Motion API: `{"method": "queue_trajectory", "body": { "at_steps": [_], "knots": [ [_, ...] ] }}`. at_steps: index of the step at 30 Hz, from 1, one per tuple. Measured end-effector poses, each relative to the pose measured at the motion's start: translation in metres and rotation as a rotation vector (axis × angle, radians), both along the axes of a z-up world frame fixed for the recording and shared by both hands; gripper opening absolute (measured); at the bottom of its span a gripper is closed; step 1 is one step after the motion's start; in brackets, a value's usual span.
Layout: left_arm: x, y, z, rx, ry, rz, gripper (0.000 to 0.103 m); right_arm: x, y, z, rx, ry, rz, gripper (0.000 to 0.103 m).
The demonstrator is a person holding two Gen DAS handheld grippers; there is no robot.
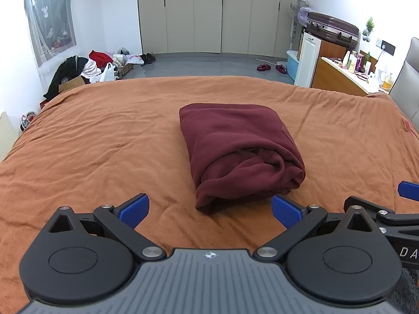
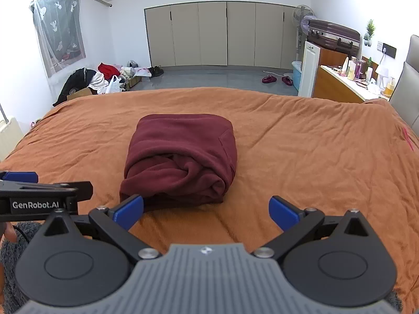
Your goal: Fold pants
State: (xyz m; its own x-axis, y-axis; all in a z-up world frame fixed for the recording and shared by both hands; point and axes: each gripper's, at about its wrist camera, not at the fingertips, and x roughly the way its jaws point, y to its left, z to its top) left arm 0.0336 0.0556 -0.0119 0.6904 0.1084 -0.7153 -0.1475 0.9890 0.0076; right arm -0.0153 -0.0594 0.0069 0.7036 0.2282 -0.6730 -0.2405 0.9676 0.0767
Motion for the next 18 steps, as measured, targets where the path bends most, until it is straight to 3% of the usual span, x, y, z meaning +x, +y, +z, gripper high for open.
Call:
{"method": "queue_trajectory", "body": {
  "at_steps": [18],
  "knots": [
    [-0.0003,0.0011,-0.0012,0.001,-0.003,-0.004,0.103,0.0007,0.0001,-0.0023,-0.002,0.005,0.003,0.098]
  ]
}}
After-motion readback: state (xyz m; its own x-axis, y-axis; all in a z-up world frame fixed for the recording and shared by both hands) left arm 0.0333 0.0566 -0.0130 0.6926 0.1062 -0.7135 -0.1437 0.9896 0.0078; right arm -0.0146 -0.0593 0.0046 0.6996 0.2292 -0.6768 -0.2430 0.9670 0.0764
